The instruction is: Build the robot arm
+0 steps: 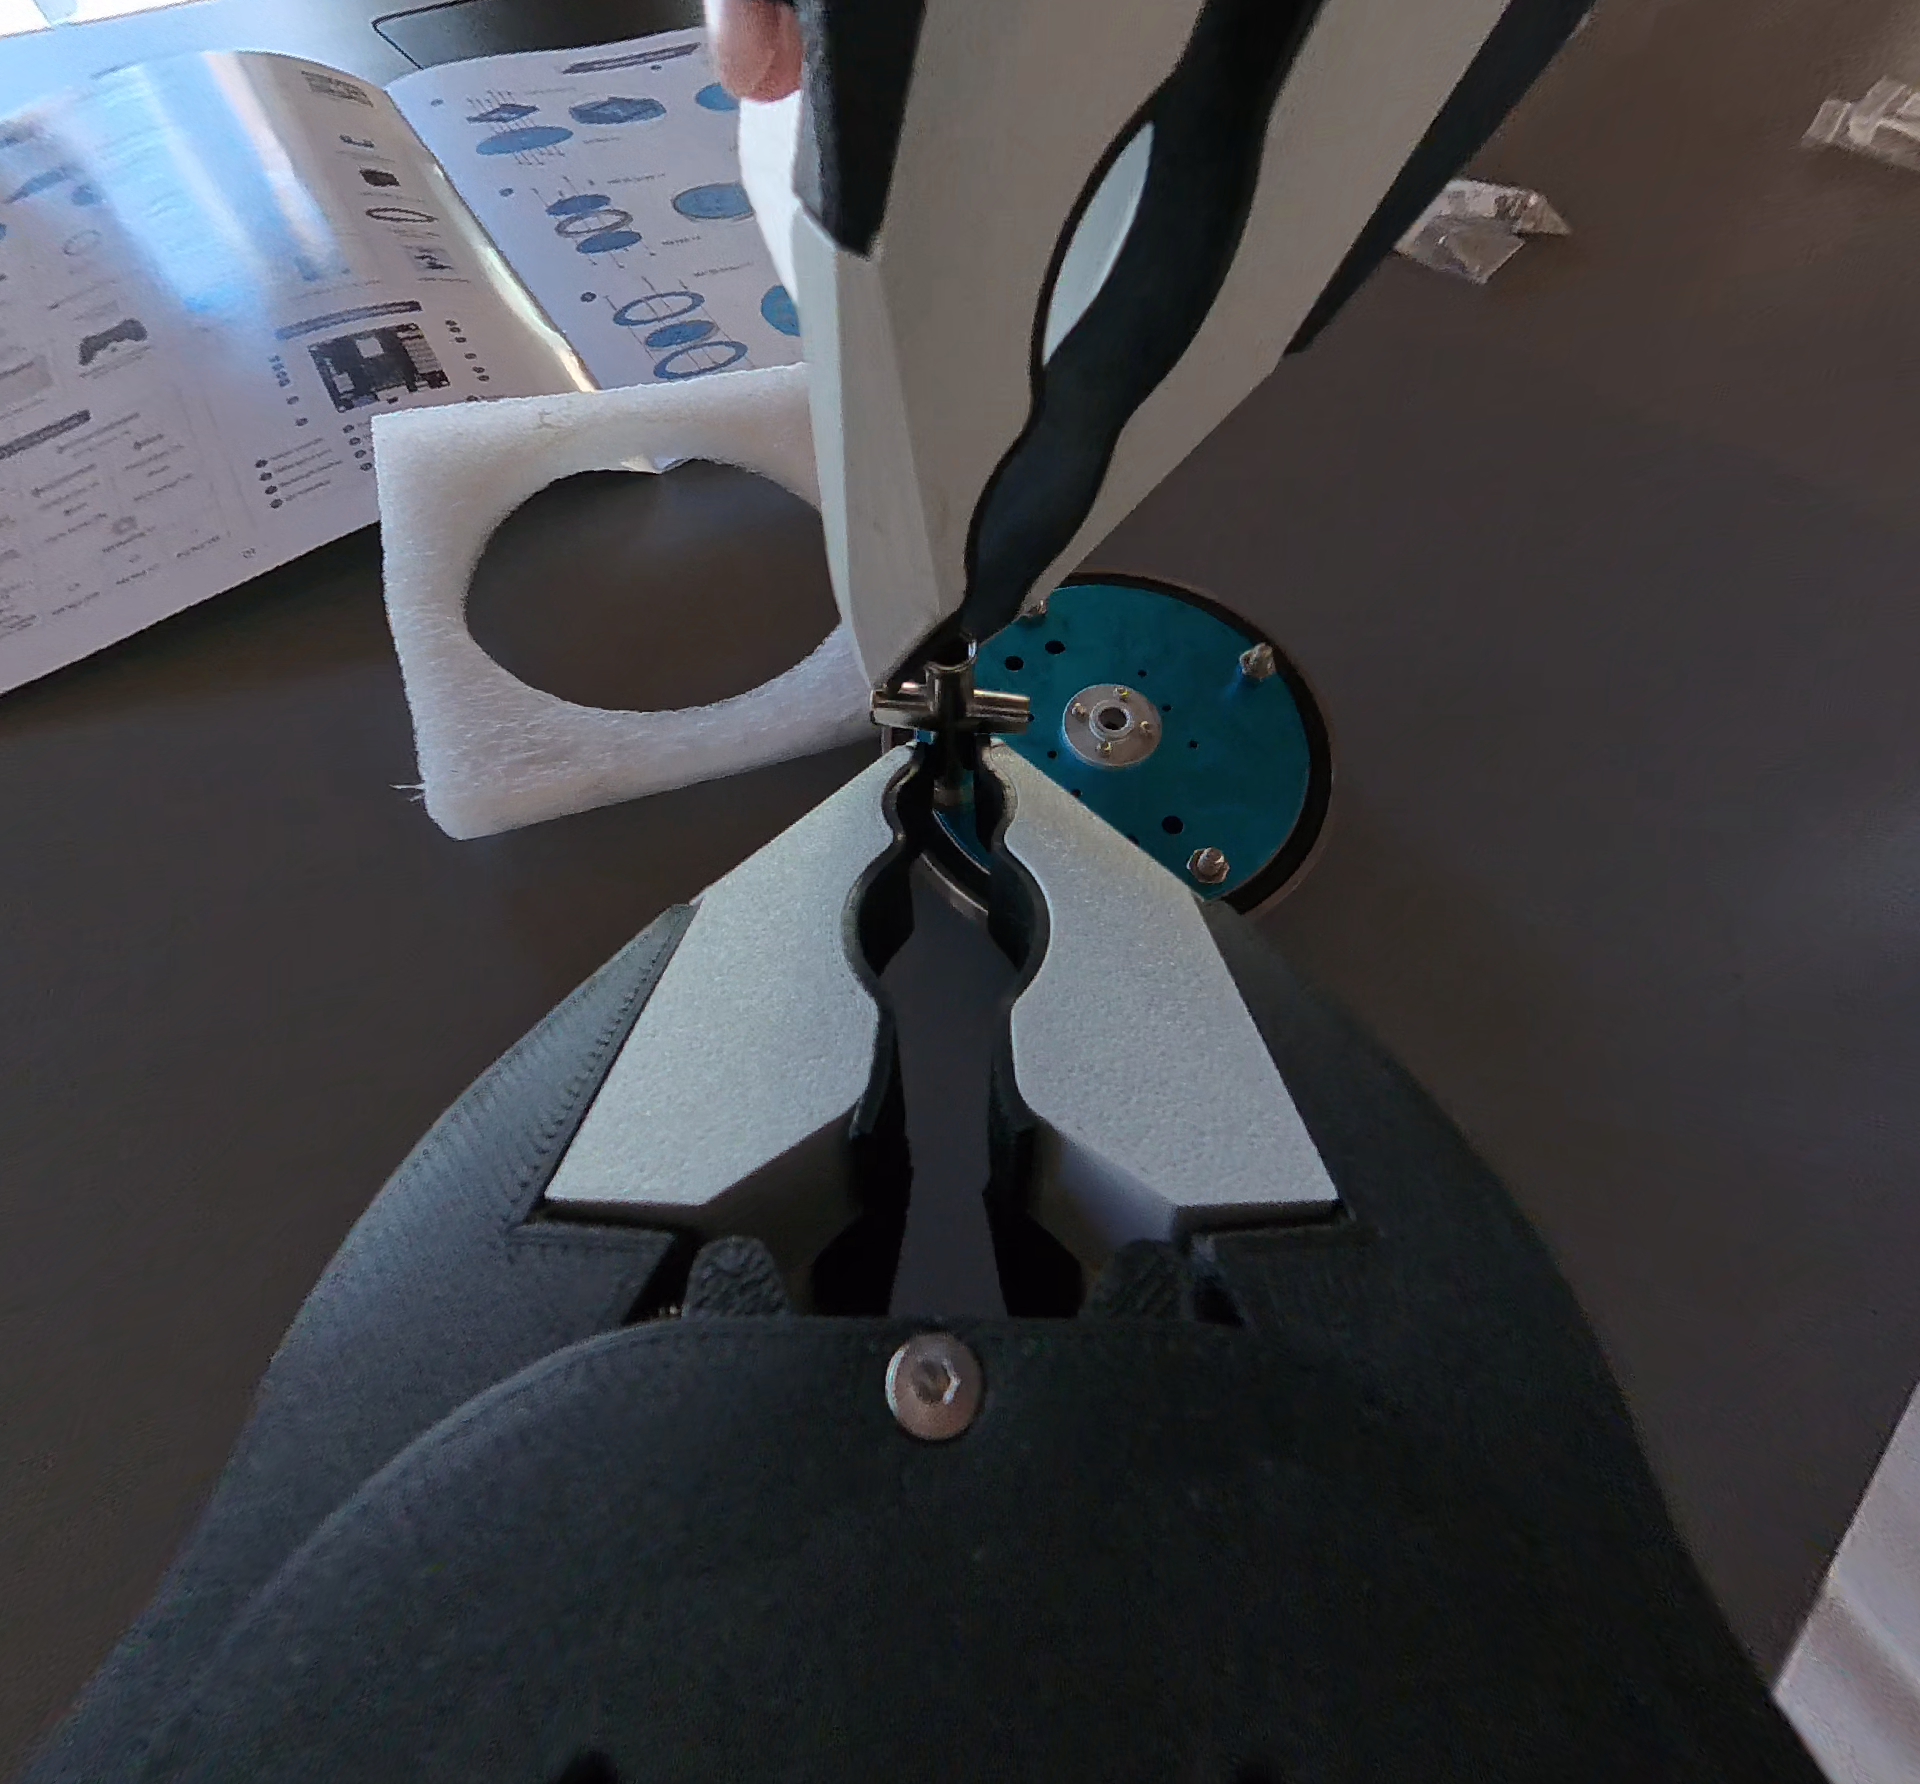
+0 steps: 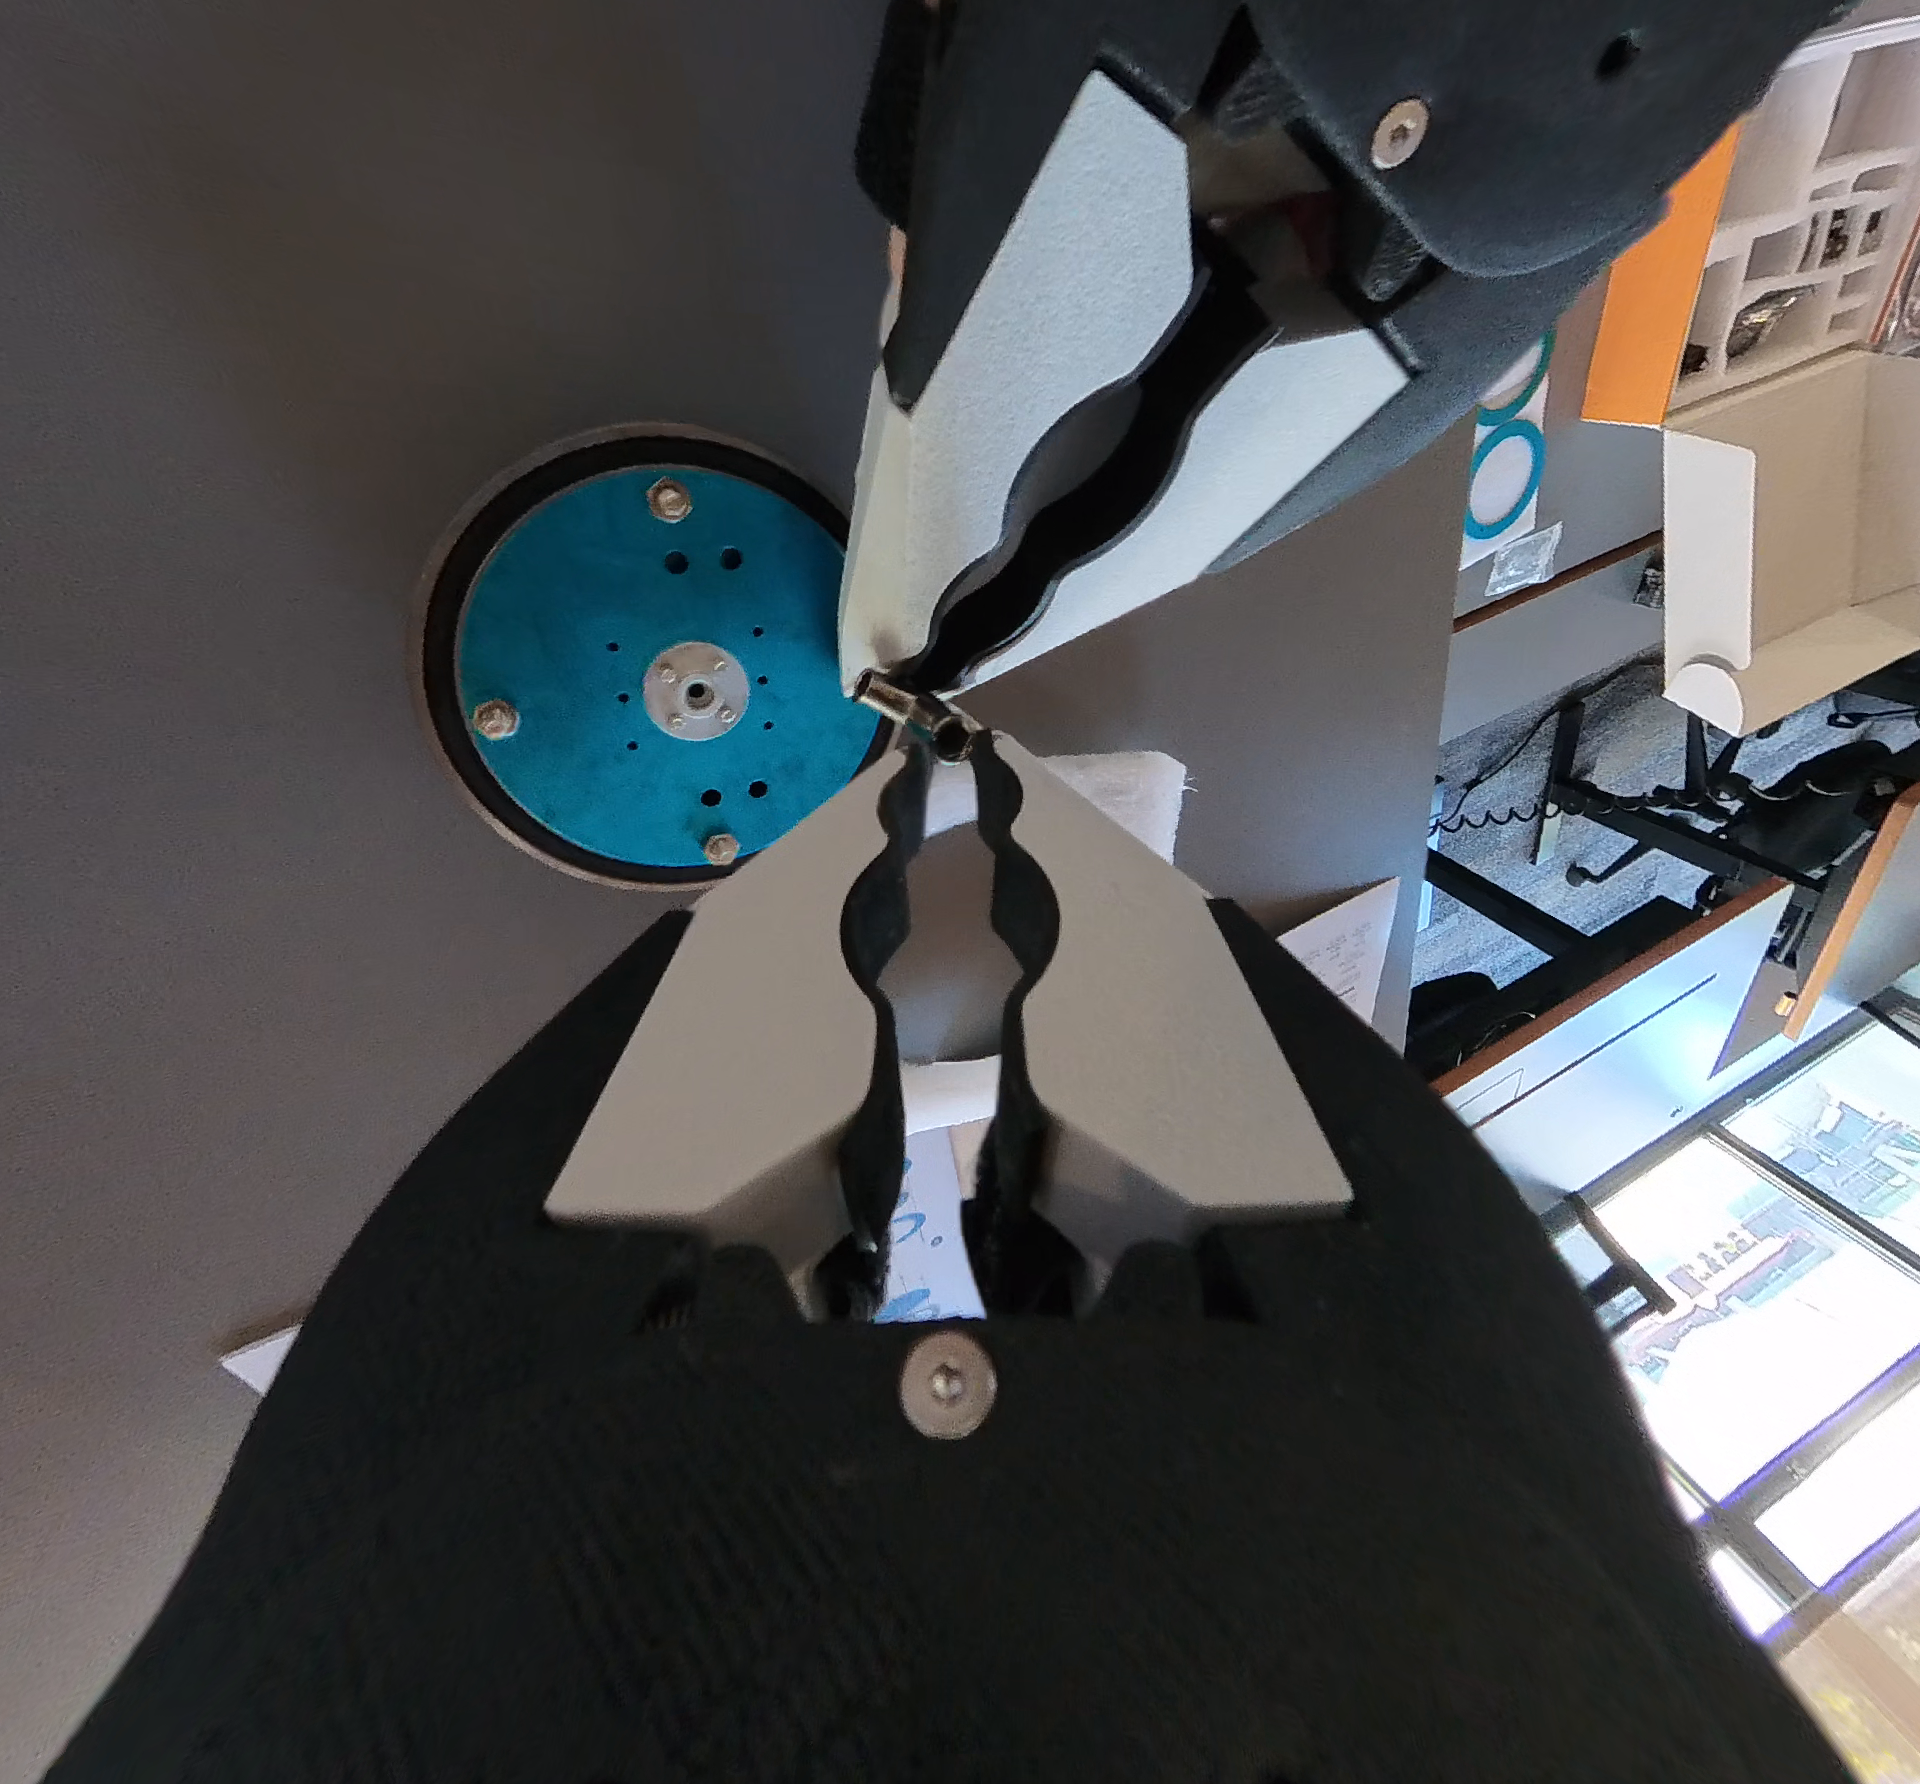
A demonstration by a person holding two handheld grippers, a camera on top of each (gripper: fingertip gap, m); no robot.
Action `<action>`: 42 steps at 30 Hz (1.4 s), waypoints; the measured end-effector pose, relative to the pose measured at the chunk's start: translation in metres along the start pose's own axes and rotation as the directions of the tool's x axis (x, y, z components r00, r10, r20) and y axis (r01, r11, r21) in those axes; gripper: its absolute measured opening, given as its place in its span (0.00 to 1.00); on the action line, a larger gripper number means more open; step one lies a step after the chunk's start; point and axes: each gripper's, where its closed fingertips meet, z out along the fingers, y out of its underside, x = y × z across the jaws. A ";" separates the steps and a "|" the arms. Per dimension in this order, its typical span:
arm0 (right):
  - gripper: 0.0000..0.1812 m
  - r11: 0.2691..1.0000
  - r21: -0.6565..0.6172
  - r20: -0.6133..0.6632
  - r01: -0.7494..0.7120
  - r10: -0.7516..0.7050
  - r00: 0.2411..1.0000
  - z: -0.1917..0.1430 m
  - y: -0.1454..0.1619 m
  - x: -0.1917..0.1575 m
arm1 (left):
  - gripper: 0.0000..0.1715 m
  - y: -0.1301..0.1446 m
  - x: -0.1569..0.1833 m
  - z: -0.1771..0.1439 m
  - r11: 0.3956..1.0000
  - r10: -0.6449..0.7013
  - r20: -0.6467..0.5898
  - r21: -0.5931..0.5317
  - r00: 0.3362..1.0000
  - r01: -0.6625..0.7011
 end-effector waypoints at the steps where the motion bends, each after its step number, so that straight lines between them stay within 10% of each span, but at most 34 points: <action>1: 0.08 1.000 -0.007 0.014 0.004 -0.004 1.000 0.001 0.001 -0.001 | 0.04 0.001 -0.001 0.000 1.000 0.012 0.011 -0.005 1.000 -0.012; 42: 0.11 0.968 0.028 0.182 -0.249 0.240 0.954 0.005 -0.007 -0.012 | 0.04 0.001 0.002 0.002 0.998 0.061 0.038 -0.011 0.997 -0.060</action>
